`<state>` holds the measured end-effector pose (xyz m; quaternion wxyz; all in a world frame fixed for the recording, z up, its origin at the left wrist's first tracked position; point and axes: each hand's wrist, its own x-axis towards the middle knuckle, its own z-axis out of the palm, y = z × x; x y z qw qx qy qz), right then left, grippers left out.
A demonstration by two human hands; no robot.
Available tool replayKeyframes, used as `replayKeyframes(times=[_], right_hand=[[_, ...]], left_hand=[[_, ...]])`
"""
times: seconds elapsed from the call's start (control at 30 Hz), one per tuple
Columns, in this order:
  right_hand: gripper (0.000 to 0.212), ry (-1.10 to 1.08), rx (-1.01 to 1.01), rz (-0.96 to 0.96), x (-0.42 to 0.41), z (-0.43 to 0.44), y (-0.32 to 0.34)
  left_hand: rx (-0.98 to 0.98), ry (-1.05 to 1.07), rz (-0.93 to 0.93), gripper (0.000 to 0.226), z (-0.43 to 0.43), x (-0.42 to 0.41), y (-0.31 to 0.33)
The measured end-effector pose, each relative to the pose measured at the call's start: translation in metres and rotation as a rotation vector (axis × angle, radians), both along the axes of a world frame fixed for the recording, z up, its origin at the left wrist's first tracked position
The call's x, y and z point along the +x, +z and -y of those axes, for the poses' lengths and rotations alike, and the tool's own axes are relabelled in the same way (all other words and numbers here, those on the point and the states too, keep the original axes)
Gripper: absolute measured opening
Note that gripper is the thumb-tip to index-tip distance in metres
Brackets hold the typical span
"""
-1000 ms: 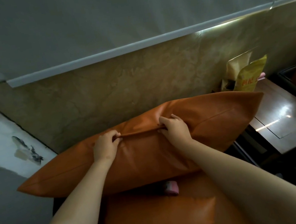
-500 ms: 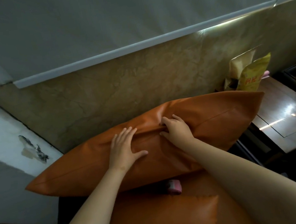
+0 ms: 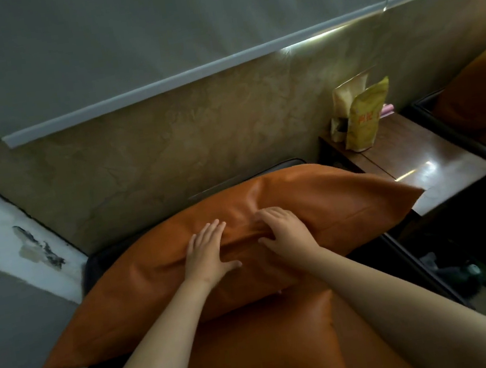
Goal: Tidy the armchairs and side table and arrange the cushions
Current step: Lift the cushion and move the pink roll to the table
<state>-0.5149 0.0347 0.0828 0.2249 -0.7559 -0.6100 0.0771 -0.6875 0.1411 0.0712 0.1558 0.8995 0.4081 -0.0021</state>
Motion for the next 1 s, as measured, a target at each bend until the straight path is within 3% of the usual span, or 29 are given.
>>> replayKeyframes(times=[0.3,0.6,0.77,0.9,1.0], right_hand=[[0.041,-0.085,-0.003,0.002,-0.012,0.047,-0.02],[0.032,-0.105,0.144,-0.036,-0.016,0.04,-0.026],[0.027,-0.139,0.164,-0.044,-0.016,0.041,-0.036],[0.024,-0.174,0.118,-0.034,-0.015,0.05,-0.052],[0.049,-0.213,-0.05,-0.097,-0.011,0.046,-0.059]], left_hand=[[-0.024,-0.036,-0.29,0.135,0.017,0.003,-0.012],[0.015,0.056,-0.33,0.123,-0.024,0.022,0.003],[0.058,0.152,-0.25,0.117,-0.046,0.021,0.001],[0.271,0.168,-0.063,0.101,-0.049,0.017,-0.012],[0.403,0.113,0.118,0.082,-0.043,0.019,-0.021]])
